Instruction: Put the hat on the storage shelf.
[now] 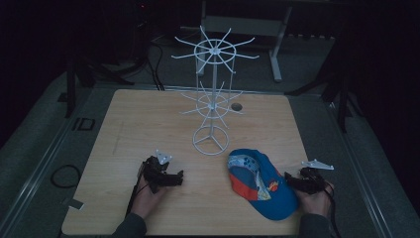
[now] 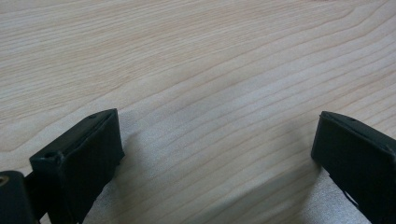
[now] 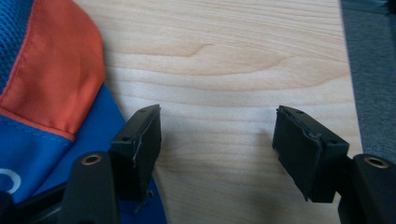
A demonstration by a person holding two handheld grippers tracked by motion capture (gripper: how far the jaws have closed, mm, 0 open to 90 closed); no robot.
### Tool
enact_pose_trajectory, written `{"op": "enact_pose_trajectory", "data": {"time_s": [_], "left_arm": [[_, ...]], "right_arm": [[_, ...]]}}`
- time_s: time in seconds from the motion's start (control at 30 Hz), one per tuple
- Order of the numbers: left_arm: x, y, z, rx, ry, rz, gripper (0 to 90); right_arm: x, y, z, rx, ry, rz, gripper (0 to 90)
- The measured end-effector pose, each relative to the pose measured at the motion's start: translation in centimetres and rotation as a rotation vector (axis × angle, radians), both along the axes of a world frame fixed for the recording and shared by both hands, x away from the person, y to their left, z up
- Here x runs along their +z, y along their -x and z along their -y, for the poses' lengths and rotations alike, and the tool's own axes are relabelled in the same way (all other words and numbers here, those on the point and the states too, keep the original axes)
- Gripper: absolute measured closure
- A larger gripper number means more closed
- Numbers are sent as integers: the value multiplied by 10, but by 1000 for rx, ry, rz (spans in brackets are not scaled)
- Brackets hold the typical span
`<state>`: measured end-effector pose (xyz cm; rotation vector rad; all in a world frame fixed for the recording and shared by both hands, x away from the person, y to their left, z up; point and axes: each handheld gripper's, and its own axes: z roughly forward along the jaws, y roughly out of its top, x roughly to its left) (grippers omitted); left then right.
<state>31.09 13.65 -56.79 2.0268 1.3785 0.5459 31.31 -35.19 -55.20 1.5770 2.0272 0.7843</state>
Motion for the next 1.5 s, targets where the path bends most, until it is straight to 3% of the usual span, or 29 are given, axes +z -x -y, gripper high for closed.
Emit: {"op": "enact_pose_trajectory", "data": {"time_s": [0.17,0.23,0.27,0.37,0.6,0.83,1.07,1.5], "left_arm": [[0,0,0,0,1,0,24],[0,-1,0,-3,2,-1,24],[0,-1,0,-7,0,-1,24],[0,-1,0,-6,0,-1,24],[0,-1,1,-5,1,0,24],[0,-1,1,-4,3,1,24],[0,-1,2,5,3,-1,24],[0,-1,6,17,1,0,26]], "right_arm": [[4,-9,3,76,14,-42,338],[6,-12,4,107,20,-56,391],[8,-15,4,130,26,-69,459],[10,-19,0,163,50,-79,494],[23,-23,-16,240,119,-82,477],[42,-23,-25,283,104,-64,466],[65,-22,-43,381,137,-107,435],[106,-24,-62,449,131,-100,410]]}}
